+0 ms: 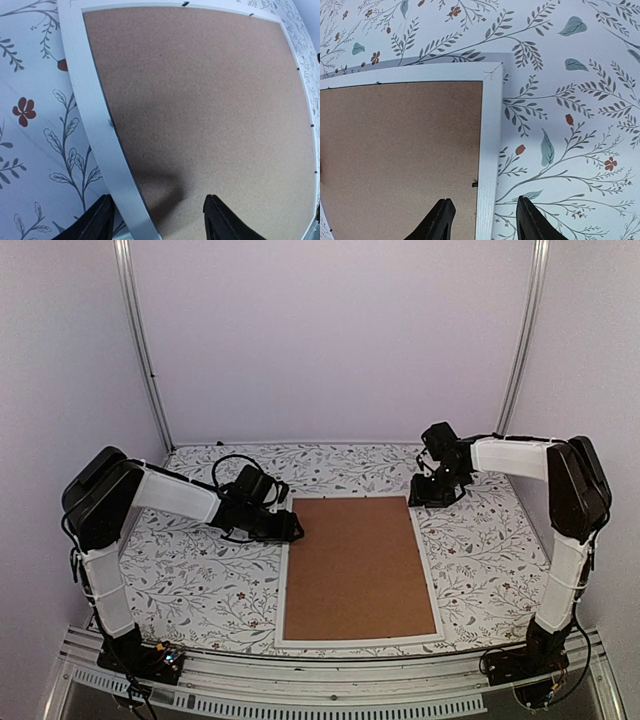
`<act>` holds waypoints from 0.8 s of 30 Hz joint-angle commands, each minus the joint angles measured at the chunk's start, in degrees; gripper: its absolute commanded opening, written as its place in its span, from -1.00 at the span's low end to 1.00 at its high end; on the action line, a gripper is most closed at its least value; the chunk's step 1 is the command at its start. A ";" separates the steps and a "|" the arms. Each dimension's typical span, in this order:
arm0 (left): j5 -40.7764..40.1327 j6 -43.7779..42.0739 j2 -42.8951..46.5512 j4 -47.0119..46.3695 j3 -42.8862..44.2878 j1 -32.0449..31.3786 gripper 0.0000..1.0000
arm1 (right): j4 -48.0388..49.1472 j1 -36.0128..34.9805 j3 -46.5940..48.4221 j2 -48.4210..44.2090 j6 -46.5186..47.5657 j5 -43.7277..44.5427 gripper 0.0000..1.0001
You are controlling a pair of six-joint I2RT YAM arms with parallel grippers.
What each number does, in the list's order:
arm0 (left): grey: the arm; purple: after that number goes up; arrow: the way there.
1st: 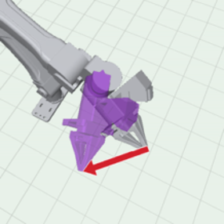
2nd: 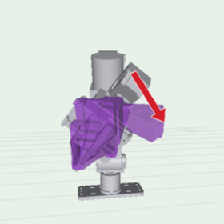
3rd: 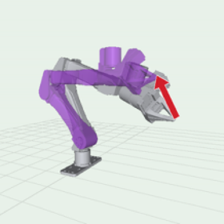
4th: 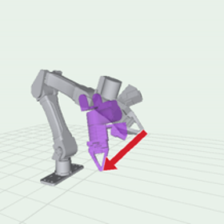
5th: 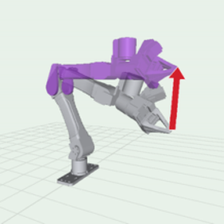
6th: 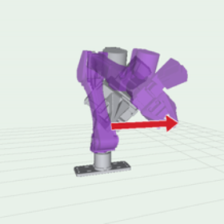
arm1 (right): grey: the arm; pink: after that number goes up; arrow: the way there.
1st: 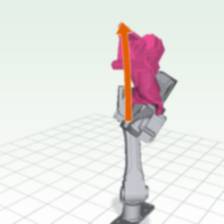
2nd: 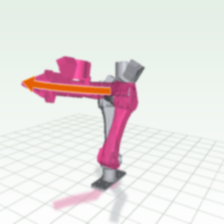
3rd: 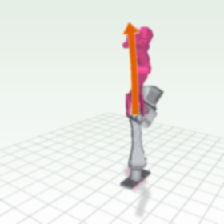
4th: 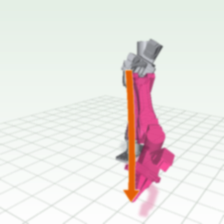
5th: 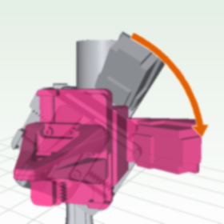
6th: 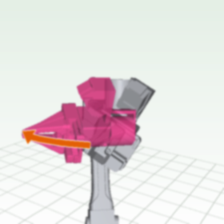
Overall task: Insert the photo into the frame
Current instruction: Press the fastener onto the backboard.
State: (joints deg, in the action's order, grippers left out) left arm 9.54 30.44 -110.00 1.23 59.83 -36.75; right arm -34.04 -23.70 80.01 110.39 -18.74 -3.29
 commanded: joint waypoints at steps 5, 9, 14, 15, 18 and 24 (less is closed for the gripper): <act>-0.47 -0.34 0.34 2.49 -0.46 -0.89 0.29 | -9.20 -0.21 5.19 2.38 1.01 11.62 -0.08; -0.05 0.05 0.44 2.13 -0.89 -0.89 0.29 | -11.56 -1.55 7.51 4.19 0.99 13.94 -0.08; -0.13 0.27 0.92 1.73 -1.77 -0.95 0.29 | -13.60 -3.14 10.28 6.89 0.91 15.45 -0.08; -0.09 0.32 0.92 1.63 -1.86 -0.95 0.29 | -14.00 -3.45 10.84 7.62 0.97 15.63 -0.08; -0.05 0.38 0.86 1.43 -2.08 -1.00 0.28 | -14.79 -4.16 11.97 9.05 0.86 15.83 -0.08; 0.13 0.30 0.86 1.14 -2.44 -0.96 0.29 | -15.48 -5.11 12.57 10.34 0.56 16.64 -0.08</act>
State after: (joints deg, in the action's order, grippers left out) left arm 9.56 30.33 -109.54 0.75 59.00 -36.86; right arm -47.68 -28.14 90.80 119.42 -18.15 11.51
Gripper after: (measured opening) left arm 0.643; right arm 0.462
